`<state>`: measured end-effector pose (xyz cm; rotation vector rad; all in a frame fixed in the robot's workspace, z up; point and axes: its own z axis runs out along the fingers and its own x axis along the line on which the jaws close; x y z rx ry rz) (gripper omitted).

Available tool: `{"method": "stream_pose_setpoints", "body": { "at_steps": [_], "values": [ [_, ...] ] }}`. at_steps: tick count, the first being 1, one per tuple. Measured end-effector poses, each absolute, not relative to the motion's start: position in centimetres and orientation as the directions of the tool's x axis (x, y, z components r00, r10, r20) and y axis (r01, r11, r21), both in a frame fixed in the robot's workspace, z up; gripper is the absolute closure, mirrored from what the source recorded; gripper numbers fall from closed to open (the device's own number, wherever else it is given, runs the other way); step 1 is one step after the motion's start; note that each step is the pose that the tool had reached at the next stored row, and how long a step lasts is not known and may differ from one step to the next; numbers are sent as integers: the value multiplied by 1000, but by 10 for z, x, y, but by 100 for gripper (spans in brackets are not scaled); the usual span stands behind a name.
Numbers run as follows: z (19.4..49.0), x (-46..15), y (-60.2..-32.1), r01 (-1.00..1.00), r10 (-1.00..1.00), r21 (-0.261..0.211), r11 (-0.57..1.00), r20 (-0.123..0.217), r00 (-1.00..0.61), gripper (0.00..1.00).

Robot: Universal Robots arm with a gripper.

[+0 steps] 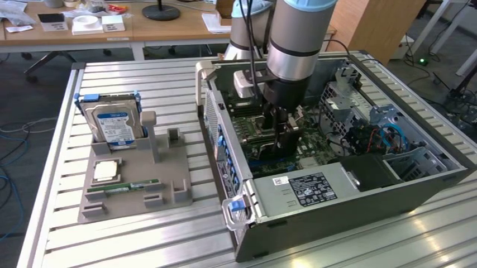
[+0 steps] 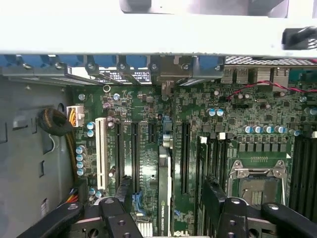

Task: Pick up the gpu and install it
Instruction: 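Insert the gpu into the slot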

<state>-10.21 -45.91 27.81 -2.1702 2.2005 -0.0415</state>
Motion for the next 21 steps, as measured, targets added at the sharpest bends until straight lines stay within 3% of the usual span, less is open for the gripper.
{"method": "stream_pose_setpoints", "body": {
  "at_steps": [21],
  "values": [
    [310,-102,-459,-998,-1000,-55,14,-17,-13,31]
  ]
}}
